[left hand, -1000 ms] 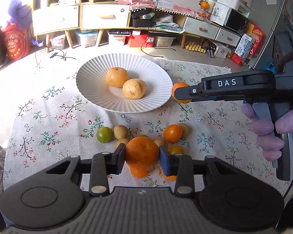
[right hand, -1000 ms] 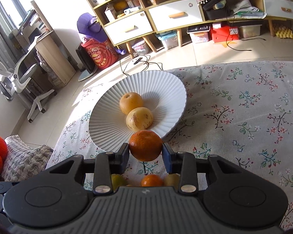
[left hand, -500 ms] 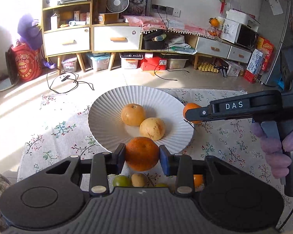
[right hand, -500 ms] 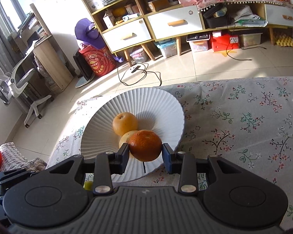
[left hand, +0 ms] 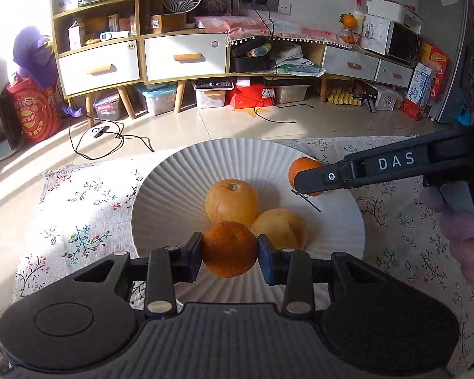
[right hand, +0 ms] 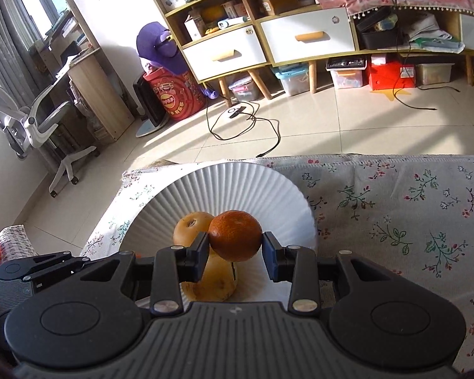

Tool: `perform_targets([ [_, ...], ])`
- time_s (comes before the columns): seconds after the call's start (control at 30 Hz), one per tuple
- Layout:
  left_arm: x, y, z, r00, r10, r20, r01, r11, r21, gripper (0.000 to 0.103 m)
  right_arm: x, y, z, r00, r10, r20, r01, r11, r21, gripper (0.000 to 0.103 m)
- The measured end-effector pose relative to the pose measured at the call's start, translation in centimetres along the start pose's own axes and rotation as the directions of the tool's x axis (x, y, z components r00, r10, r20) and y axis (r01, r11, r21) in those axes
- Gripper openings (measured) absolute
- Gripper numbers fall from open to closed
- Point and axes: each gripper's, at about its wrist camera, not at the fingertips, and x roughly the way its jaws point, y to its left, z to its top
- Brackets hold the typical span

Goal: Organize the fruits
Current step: 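Carry both tangerines onto the white plate beside the pomelos and open both tools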

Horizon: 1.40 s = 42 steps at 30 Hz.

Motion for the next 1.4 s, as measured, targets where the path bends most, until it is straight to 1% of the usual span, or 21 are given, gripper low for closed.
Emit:
perform_targets([
  [0.13,0.9,0.4,-0.3,1.000,-0.005,-0.010,0.005,1.000,0.010,0.022,1.2,-0.3,-0.2,1.000,-0.007,-0.018,0.006,1.000,-0.020,0.033],
  [0.33,1.2,0.7,-0.1,1.000,-0.011,0.003,0.011,1.000,0.022,0.022,1.9,-0.5,-0.3,1.000,0.018,-0.015,-0.019,1.000,-0.020,0.033],
  [0.57,1.8,0.9,0.5,1.000,-0.023,0.010,0.022,0.999,0.024,0.022,2.4,0.1,-0.4,0.999,0.040,-0.031,-0.041,0.998,-0.041,0.033],
  [0.73,2.0,0.8,0.5,1.000,-0.025,0.016,0.024,0.999,0.041,0.023,2.4,0.1,-0.2,0.999,0.033,-0.033,-0.035,0.998,-0.050,0.033],
  [0.9,2.0,1.0,0.6,0.999,-0.027,0.018,0.027,0.999,0.036,0.024,2.4,0.2,-0.2,0.999,0.023,-0.032,-0.025,0.999,-0.046,0.035],
  [0.93,2.0,1.1,0.6,0.999,-0.026,0.018,0.025,0.999,0.030,0.025,2.4,0.2,-0.1,0.999,0.021,-0.032,-0.022,0.999,-0.042,0.037],
  [1.03,2.0,1.2,0.8,1.000,-0.018,0.015,0.018,1.000,0.010,0.029,2.1,-0.1,0.0,0.999,0.022,-0.027,-0.022,1.000,-0.021,0.046],
  [1.1,1.8,1.1,0.8,1.000,-0.011,0.013,0.010,1.000,0.006,0.032,1.7,-0.1,0.1,1.000,0.016,-0.023,-0.016,1.000,-0.010,0.049],
  [1.17,1.4,1.2,0.7,1.000,0.000,0.014,0.000,1.000,0.000,0.039,1.3,-0.1,0.2,1.000,0.005,-0.021,-0.005,1.000,-0.002,0.051],
  [1.23,0.9,1.2,0.7,1.000,0.004,0.016,-0.004,1.000,-0.006,0.051,0.6,0.0,0.2,1.000,-0.005,-0.012,0.005,1.000,0.003,0.055],
  [1.27,0.6,1.1,0.6,1.000,0.006,0.016,-0.006,1.000,-0.011,0.054,0.2,0.0,0.2,1.000,-0.009,-0.006,0.009,1.000,0.005,0.058],
  [1.4,-0.7,0.8,0.3,1.000,0.011,0.023,-0.011,1.000,-0.012,0.065,-1.2,0.2,-0.1,1.000,-0.023,0.002,0.023,1.000,0.013,0.063],
])
